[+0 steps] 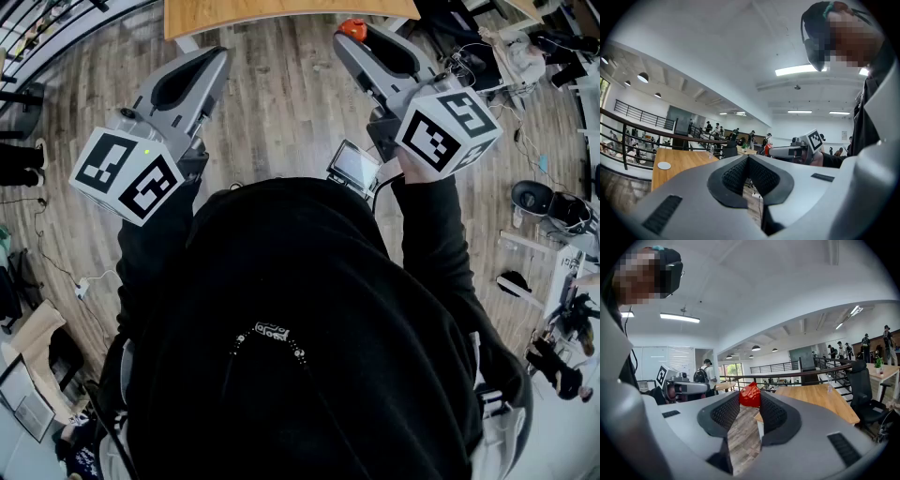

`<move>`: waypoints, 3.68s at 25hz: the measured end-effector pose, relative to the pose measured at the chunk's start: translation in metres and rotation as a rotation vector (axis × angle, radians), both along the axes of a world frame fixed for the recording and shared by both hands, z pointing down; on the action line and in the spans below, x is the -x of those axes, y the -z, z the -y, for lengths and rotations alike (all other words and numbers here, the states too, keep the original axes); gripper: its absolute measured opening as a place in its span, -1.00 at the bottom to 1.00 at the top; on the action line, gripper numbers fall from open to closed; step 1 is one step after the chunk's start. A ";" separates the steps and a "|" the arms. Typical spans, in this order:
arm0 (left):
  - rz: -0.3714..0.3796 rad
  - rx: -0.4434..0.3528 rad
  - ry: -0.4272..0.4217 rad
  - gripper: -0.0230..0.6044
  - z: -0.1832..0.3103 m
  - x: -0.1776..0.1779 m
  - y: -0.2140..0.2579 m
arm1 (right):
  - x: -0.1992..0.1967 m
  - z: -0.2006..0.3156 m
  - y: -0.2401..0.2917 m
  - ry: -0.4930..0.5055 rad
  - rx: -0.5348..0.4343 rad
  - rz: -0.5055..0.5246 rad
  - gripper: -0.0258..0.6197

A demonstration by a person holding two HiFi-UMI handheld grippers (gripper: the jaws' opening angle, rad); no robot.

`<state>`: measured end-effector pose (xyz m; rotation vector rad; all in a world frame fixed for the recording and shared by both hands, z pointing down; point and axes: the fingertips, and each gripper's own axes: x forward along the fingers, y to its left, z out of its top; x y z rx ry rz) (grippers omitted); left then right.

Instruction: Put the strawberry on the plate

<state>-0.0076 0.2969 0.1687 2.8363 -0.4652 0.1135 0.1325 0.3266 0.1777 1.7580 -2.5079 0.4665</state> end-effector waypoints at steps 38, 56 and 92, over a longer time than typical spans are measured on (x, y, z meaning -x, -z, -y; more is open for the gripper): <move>0.066 0.009 -0.005 -0.93 0.012 -0.043 -0.009 | -0.060 0.002 -0.006 0.003 -0.021 0.085 -0.47; 0.067 0.023 -0.077 -0.93 0.116 -0.068 -0.016 | -0.067 0.095 0.002 -0.038 0.003 0.042 -0.47; 0.004 0.097 -0.066 -0.93 0.290 0.015 -0.042 | 0.016 0.282 -0.013 0.045 0.057 0.045 -0.47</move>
